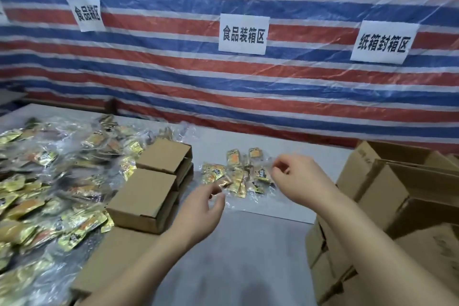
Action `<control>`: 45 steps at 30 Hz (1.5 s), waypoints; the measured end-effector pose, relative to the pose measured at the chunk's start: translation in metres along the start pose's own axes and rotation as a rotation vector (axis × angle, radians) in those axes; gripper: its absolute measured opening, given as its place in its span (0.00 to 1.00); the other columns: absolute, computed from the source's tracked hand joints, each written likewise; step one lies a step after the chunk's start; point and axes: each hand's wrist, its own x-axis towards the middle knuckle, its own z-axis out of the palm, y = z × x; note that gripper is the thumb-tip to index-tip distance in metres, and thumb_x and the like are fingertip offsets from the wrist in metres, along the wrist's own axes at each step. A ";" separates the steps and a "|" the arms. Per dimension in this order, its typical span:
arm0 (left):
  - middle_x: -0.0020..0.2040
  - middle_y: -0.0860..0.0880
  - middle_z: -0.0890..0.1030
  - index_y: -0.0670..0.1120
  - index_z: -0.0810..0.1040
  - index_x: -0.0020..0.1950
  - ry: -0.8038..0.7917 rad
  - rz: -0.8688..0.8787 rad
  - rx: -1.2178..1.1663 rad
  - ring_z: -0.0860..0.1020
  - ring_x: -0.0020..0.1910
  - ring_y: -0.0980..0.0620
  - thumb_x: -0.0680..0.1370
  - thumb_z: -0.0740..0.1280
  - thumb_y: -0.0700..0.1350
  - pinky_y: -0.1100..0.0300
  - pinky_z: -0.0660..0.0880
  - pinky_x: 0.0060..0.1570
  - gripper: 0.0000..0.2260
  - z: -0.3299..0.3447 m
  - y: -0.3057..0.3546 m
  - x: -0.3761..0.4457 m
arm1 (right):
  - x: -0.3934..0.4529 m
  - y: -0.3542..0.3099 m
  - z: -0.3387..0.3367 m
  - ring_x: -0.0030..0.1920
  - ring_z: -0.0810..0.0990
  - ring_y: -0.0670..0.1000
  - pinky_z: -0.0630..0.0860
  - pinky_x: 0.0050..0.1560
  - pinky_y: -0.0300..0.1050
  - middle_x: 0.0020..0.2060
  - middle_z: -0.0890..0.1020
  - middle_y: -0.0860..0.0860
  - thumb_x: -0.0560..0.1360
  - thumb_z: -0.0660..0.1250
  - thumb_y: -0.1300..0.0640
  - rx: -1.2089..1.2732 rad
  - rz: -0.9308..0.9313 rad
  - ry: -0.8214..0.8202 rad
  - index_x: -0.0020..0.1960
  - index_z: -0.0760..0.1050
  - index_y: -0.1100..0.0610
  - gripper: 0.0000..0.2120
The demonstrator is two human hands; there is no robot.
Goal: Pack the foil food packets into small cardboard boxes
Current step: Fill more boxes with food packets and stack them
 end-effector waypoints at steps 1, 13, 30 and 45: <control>0.53 0.53 0.79 0.50 0.77 0.57 0.002 -0.046 0.047 0.76 0.55 0.55 0.80 0.62 0.50 0.59 0.71 0.54 0.09 -0.008 -0.024 0.008 | 0.005 -0.001 0.016 0.46 0.78 0.51 0.74 0.49 0.47 0.44 0.80 0.47 0.77 0.61 0.53 0.007 -0.003 -0.033 0.45 0.78 0.52 0.08; 0.80 0.43 0.46 0.46 0.44 0.79 -0.197 -0.477 0.692 0.47 0.79 0.42 0.74 0.65 0.64 0.38 0.52 0.73 0.45 -0.007 -0.227 0.052 | 0.045 -0.024 0.162 0.65 0.73 0.47 0.69 0.64 0.41 0.66 0.73 0.46 0.80 0.60 0.51 0.059 -0.009 -0.381 0.68 0.72 0.51 0.17; 0.50 0.50 0.84 0.53 0.80 0.57 0.146 -0.257 0.535 0.81 0.45 0.47 0.79 0.60 0.42 0.57 0.76 0.39 0.12 -0.065 -0.155 0.057 | 0.078 -0.039 0.161 0.77 0.60 0.48 0.57 0.74 0.42 0.77 0.63 0.48 0.81 0.61 0.52 0.159 -0.110 -0.355 0.79 0.60 0.51 0.27; 0.52 0.58 0.80 0.51 0.82 0.59 -0.341 -0.034 0.076 0.76 0.54 0.58 0.80 0.67 0.47 0.63 0.71 0.54 0.09 0.007 -0.030 0.079 | 0.045 0.062 0.088 0.55 0.79 0.52 0.76 0.51 0.46 0.59 0.80 0.51 0.83 0.58 0.48 -0.046 0.074 -0.251 0.66 0.69 0.50 0.13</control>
